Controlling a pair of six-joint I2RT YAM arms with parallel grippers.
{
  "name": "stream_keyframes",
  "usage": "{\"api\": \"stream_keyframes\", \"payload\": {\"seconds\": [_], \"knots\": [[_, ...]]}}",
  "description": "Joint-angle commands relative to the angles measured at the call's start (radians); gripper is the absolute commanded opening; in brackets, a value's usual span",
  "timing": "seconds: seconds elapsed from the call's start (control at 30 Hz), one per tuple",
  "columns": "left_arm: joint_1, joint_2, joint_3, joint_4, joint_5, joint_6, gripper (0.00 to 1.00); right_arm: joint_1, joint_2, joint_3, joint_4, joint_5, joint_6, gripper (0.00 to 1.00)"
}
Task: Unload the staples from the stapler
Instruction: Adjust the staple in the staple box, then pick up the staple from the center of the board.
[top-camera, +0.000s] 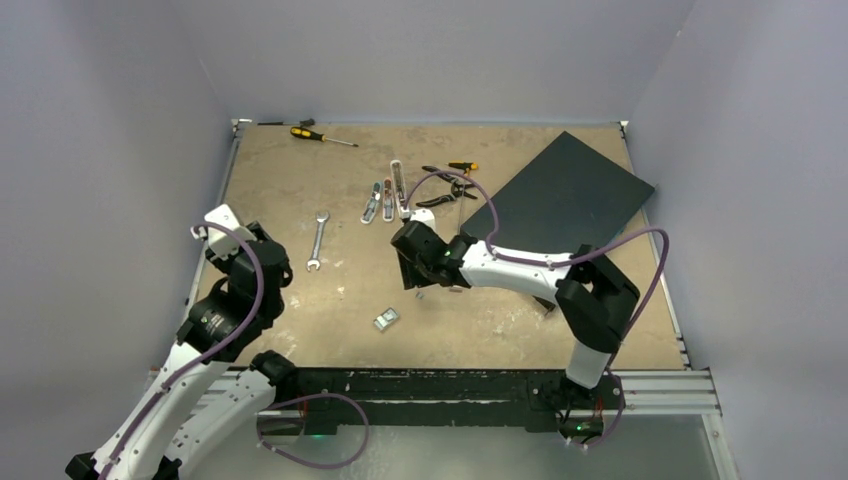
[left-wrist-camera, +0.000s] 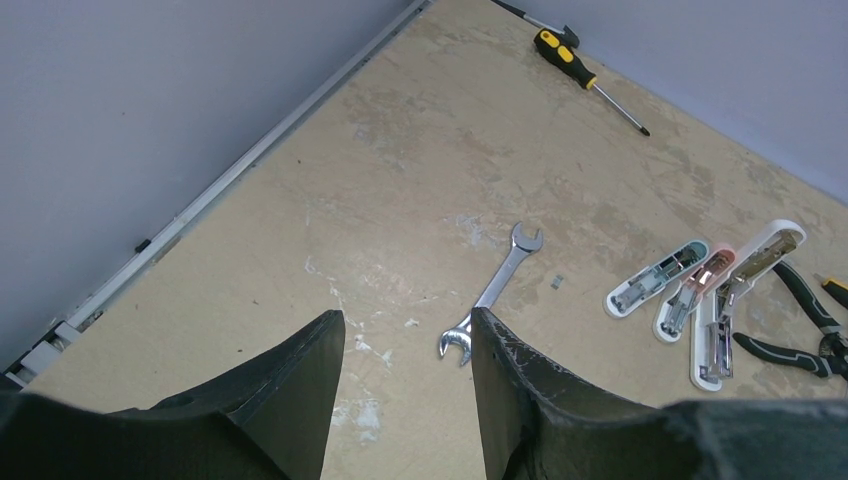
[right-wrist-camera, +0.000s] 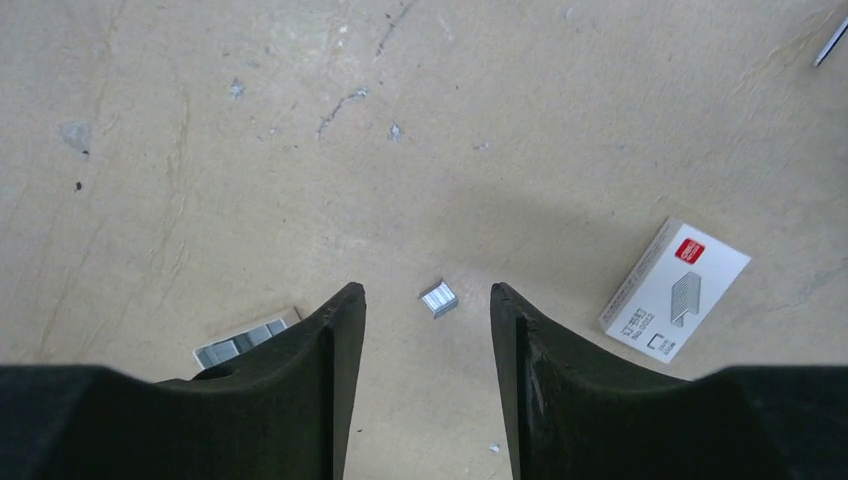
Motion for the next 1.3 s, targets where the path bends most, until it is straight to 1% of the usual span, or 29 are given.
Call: {"api": "stream_keyframes", "payload": {"seconds": [0.0,0.1,0.27,0.37,0.47,0.6,0.83,1.07,1.27], "knots": [[0.003,0.010,0.007,0.027,0.000,0.022,0.48,0.009,0.028,0.043,-0.099,0.010,0.119,0.53],[0.002,0.018,0.008,0.029,0.004,0.024,0.48,0.007,0.054,0.074,-0.158,0.010,0.175,0.56],[0.002,0.026,0.005,0.032,0.009,0.027,0.48,0.007,0.068,0.087,-0.170,-0.016,0.209,0.57],[0.002,0.027,0.005,0.033,0.009,0.026,0.48,0.005,0.105,0.125,-0.209,-0.017,0.228,0.57],[0.002,0.029,0.005,0.035,0.011,0.028,0.48,0.002,0.133,0.147,-0.239,0.002,0.235,0.54],[0.003,0.035,0.004,0.037,0.016,0.032,0.48,-0.008,0.128,0.137,-0.229,-0.014,0.241,0.45],[0.002,0.029,0.002,0.038,0.017,0.032,0.48,-0.019,0.133,0.131,-0.242,-0.034,0.250,0.43],[0.003,0.029,0.002,0.041,0.022,0.034,0.48,-0.020,0.169,0.137,-0.227,-0.074,0.249,0.44],[0.003,0.030,0.002,0.043,0.025,0.037,0.48,-0.020,0.190,0.146,-0.250,-0.064,0.232,0.36]]}}
